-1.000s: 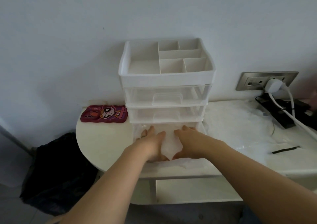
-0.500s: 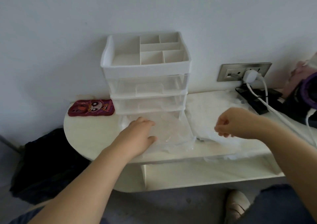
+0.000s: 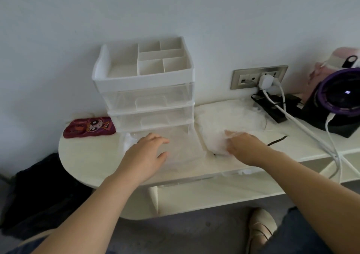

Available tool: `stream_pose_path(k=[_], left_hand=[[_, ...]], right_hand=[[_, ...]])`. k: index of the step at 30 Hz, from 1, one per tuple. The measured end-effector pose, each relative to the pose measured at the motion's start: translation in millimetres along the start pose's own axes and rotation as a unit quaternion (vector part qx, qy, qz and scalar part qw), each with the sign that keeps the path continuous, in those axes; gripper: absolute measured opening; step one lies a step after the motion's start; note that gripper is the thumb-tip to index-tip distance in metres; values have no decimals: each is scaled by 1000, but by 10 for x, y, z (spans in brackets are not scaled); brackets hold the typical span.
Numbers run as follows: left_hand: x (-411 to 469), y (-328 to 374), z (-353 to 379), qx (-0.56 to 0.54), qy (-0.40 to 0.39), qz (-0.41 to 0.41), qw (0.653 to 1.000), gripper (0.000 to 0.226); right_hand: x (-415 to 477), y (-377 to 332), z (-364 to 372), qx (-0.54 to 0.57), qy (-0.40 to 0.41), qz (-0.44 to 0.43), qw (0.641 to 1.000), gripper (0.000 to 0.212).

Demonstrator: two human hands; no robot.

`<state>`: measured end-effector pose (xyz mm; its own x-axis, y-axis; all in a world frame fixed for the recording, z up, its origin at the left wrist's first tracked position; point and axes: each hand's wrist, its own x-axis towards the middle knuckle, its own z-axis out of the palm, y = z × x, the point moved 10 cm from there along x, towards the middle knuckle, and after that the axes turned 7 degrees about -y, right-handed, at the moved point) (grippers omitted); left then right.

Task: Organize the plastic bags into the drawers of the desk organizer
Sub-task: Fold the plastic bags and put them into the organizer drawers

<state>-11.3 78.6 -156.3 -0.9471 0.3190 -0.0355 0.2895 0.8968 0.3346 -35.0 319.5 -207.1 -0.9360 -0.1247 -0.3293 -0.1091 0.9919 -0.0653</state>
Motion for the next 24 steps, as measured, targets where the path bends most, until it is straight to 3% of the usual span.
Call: stream_pose_path(k=[9, 14, 17, 19, 21, 23, 24], left_hand=[[13, -43, -44, -9, 14, 1, 1000, 37], [-7, 18, -121, -12, 26, 10, 1000, 35], [-35, 133, -222, -34, 48, 33, 998, 32], [-56, 250, -281, -80, 59, 55, 994, 27], [-77, 300, -308, -172, 49, 49, 983, 18], [-90, 309, -313, -300, 16, 36, 953, 30], [-90, 326, -298, -377, -11, 39, 925, 43]], right_hand=[[-158, 67, -290, 37, 130, 34, 990, 25], [-403, 1, -451, 95, 114, 15, 989, 19], [-548, -69, -652, 214, 114, -16, 970, 18], [-607, -122, -763, 364, 128, -33, 922, 22], [-642, -205, -824, 532, 151, -56, 831, 21], [-691, -258, -894, 627, 206, -63, 748, 21], [-724, -281, -934, 637, 241, -58, 730, 20]])
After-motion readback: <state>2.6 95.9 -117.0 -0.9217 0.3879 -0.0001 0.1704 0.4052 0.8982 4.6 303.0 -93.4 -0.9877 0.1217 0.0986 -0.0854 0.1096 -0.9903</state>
